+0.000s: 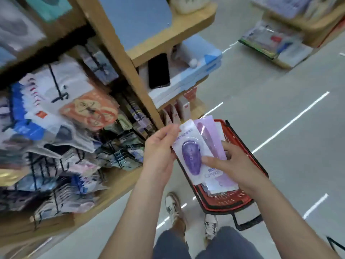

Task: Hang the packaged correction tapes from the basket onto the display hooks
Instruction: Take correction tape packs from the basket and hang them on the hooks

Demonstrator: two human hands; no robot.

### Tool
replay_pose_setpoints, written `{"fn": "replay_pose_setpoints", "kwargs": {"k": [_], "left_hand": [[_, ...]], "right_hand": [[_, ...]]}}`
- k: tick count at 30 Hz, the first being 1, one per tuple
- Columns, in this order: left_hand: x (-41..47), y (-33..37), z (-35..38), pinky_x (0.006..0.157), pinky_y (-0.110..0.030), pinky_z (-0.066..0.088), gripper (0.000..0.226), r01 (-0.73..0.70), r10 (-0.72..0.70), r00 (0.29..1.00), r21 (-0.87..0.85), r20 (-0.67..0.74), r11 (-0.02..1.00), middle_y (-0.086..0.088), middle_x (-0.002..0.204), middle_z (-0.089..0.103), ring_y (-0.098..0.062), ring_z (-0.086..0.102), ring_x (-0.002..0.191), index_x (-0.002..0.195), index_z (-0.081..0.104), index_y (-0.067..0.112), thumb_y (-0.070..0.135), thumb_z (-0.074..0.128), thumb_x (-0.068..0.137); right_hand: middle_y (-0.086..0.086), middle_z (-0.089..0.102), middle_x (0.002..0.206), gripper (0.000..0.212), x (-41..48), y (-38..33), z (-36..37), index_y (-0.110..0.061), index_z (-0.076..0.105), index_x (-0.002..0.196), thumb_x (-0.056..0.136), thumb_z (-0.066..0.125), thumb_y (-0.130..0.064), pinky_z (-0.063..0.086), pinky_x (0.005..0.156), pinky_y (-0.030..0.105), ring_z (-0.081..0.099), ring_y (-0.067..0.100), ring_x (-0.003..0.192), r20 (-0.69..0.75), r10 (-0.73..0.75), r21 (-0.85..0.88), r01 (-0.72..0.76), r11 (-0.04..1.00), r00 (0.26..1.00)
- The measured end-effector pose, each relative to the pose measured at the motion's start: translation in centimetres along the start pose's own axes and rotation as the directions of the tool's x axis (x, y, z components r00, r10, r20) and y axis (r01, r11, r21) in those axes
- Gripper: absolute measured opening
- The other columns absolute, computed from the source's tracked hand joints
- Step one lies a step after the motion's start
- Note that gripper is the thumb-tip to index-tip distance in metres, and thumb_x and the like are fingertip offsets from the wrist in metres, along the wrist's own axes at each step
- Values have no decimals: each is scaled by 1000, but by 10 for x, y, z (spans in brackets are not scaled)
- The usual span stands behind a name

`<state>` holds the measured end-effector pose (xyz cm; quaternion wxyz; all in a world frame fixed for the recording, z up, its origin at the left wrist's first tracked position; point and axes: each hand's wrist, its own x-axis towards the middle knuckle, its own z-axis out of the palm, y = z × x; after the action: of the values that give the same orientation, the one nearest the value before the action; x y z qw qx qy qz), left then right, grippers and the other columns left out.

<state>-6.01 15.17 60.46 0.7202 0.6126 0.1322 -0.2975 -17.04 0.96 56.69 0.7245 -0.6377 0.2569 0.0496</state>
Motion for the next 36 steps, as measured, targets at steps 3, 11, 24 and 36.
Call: {"fn": "replay_pose_setpoints", "kwargs": {"k": [3, 11, 24, 36], "left_hand": [[-32, 31, -26, 67, -34, 53, 5, -48, 40, 997, -133, -60, 990, -7, 77, 70, -20, 65, 63, 91, 70, 9, 12, 66, 91], [-98, 82, -129, 59, -30, 57, 14, -264, 184, 940, -272, -286, 925, -12, 78, 72, -21, 66, 62, 100, 68, 1, 13, 64, 93], [-178, 146, -303, 70, -33, 54, 16, -582, 412, 764, -255, -497, 772, -11, 82, 67, -22, 63, 71, 101, 62, 1, 16, 59, 97], [-186, 217, -370, 62, -29, 56, 9, -690, 570, 695, -184, -438, 700, -8, 77, 69, -18, 65, 65, 94, 61, 3, 12, 58, 96]], "right_hand": [[5, 77, 98, 36, -20, -34, 34, -23, 74, 102, 71, 87, -33, 58, 79, 39, 73, 25, 92, 110, -34, -22, 37, 999, 993], [2, 78, 90, 28, -51, -94, 158, -20, 75, 94, 70, 77, -34, 54, 64, 21, 73, 14, 79, 273, -156, -23, 168, 985, 949], [-6, 73, 79, 10, -92, -114, 354, -18, 73, 87, 79, 78, -21, 48, 61, 12, 63, 2, 68, 451, -321, -124, 415, 901, 833], [-8, 77, 93, 34, -65, -154, 426, -25, 75, 96, 67, 76, -43, 57, 75, 23, 72, 8, 87, 602, -277, -121, 428, 895, 749]]}}
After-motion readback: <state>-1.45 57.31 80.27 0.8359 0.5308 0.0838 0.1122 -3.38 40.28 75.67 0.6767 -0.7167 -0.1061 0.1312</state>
